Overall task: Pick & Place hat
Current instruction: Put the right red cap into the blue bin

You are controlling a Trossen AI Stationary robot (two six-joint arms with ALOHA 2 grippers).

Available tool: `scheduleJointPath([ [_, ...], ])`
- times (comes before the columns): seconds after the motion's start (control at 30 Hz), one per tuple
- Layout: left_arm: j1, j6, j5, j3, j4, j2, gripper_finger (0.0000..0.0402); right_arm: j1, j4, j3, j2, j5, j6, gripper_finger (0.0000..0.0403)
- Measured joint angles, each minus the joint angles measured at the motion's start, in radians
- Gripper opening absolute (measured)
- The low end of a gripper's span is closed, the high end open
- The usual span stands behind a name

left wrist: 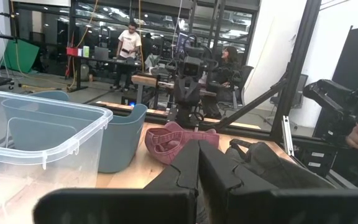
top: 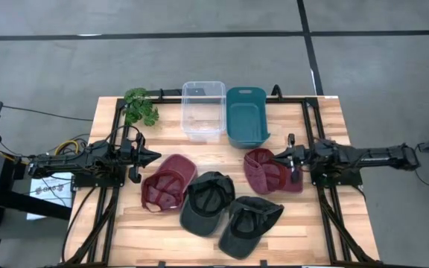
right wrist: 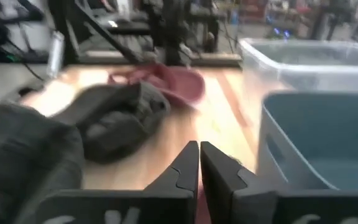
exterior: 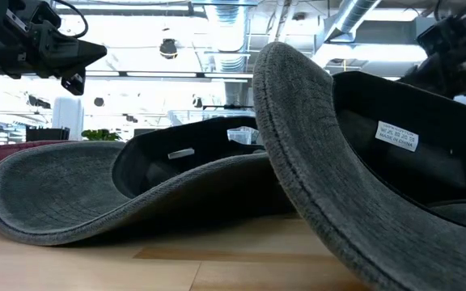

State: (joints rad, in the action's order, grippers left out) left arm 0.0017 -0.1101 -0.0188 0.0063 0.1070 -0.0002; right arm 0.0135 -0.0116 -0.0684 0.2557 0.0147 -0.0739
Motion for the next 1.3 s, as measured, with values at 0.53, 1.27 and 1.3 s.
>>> scheduleJointPath([
  [0.53,0.0,0.0,0.0,0.0,0.006,0.0,0.0008,0.003,-0.219,-0.119,0.144,0.201,0.164,0.0082],
  [1.27,0.0,0.0,0.0,0.0,0.007,0.001,0.0008,0.01,-0.484,-0.441,0.428,0.16,0.319,0.0082],
  [1.3,0.0,0.0,0.0,0.0,0.007,0.001,0.0008,0.014,-0.52,-0.472,0.451,0.148,0.331,0.0082],
])
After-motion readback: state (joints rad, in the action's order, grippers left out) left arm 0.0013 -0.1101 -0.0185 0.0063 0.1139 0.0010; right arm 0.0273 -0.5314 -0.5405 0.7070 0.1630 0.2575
